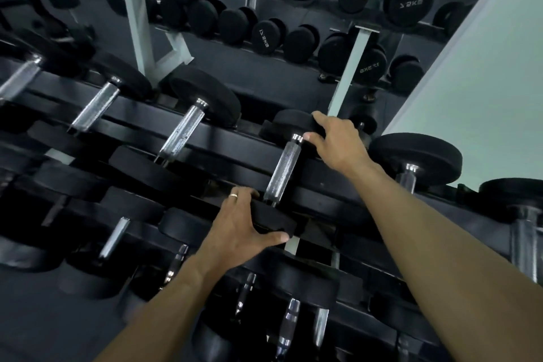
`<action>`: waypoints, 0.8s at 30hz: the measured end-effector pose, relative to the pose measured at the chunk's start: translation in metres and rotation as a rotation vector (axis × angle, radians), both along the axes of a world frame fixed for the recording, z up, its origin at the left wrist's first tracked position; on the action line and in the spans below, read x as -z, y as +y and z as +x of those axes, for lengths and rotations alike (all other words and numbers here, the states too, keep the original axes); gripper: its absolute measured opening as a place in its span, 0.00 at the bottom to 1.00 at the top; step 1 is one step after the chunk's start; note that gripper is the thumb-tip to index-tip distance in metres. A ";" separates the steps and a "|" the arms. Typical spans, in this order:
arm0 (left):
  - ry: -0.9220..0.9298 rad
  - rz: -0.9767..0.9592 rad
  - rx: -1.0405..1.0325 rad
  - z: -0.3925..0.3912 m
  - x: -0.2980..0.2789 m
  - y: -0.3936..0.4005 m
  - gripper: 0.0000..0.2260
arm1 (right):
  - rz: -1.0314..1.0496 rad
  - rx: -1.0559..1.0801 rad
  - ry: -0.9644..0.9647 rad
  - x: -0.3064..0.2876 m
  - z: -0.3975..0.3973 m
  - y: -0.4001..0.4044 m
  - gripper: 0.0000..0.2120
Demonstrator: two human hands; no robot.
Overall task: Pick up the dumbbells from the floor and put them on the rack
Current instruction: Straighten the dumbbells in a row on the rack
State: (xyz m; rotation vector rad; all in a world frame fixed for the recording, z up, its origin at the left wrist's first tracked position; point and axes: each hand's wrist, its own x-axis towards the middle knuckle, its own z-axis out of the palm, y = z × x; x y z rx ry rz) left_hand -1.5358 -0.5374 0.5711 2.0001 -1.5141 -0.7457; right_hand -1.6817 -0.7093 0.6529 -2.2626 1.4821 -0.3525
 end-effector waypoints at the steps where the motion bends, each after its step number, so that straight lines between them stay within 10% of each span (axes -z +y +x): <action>1: 0.019 -0.006 -0.019 -0.004 0.001 0.002 0.40 | -0.005 -0.015 0.015 0.000 0.002 -0.002 0.20; 19: 0.028 0.039 -0.045 -0.002 -0.013 0.012 0.45 | -0.019 -0.003 0.130 -0.009 0.024 0.003 0.16; 24: -0.026 -0.077 -0.074 0.025 -0.034 0.029 0.39 | -0.115 -0.054 0.105 -0.009 0.062 0.019 0.31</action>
